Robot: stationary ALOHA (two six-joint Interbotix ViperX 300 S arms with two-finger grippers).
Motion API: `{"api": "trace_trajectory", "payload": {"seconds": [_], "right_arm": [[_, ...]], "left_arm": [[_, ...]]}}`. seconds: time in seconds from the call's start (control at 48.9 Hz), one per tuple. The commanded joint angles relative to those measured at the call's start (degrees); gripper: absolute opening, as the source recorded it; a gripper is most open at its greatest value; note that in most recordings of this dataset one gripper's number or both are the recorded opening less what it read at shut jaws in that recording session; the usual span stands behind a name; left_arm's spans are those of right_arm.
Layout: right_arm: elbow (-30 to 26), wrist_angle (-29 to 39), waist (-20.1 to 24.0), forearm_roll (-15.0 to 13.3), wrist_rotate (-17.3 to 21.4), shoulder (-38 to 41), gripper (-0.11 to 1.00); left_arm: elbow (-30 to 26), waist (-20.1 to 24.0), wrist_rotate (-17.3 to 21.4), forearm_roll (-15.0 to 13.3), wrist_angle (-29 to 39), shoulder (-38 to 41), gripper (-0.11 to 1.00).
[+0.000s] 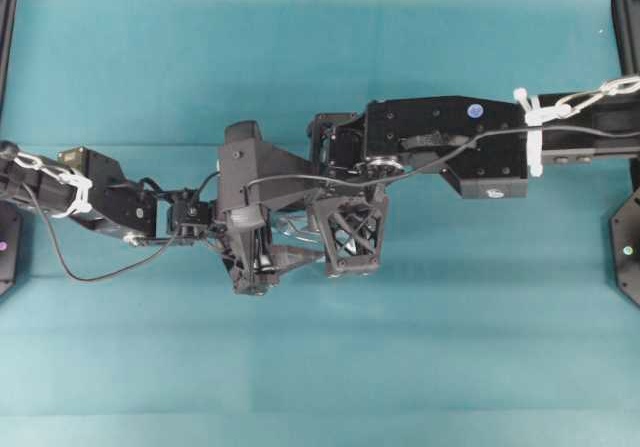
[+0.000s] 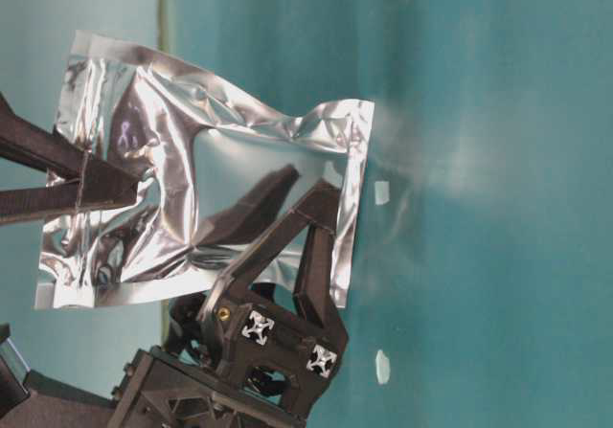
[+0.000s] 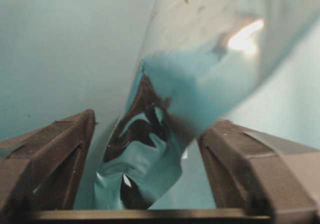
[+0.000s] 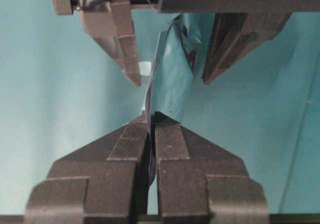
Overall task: Hand over the silver zip bag and make it stand upright.
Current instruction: 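Reach the left gripper to the bag's left edge and close on it, then open the right gripper and pull it back to the right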
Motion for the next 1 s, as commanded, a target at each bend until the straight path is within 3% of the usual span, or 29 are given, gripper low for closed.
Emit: {"api": "trace_trajectory", "payload": {"seconds": [0.0, 0.246, 0.798, 0.901, 0.983], "right_arm": [[-0.2, -0.3, 0.0, 0.0, 0.0, -0.6, 0.03], [0.3, -0.5, 0.0, -0.1, -0.2, -0.6, 0.03], [1.4, -2.0, 0.0, 0.0, -0.1, -1.2, 0.04], [1.6, -1.8, 0.0, -0.1, 0.6, -1.4, 0.07], [1.6, -1.6, -0.1, -0.1, 0.7, -1.8, 0.16]], "left_arm": [[-0.4, 0.0, 0.0, 0.1, -0.6, -0.3, 0.79], [-0.7, -1.5, 0.1, 0.1, -2.0, -0.1, 0.36], [-0.7, -1.8, 0.1, 0.1, -0.2, -0.1, 0.35], [-0.6, -1.8, 0.0, 0.1, -0.2, -0.1, 0.35], [-0.5, -1.8, 0.0, 0.1, -0.2, -0.1, 0.35]]}}
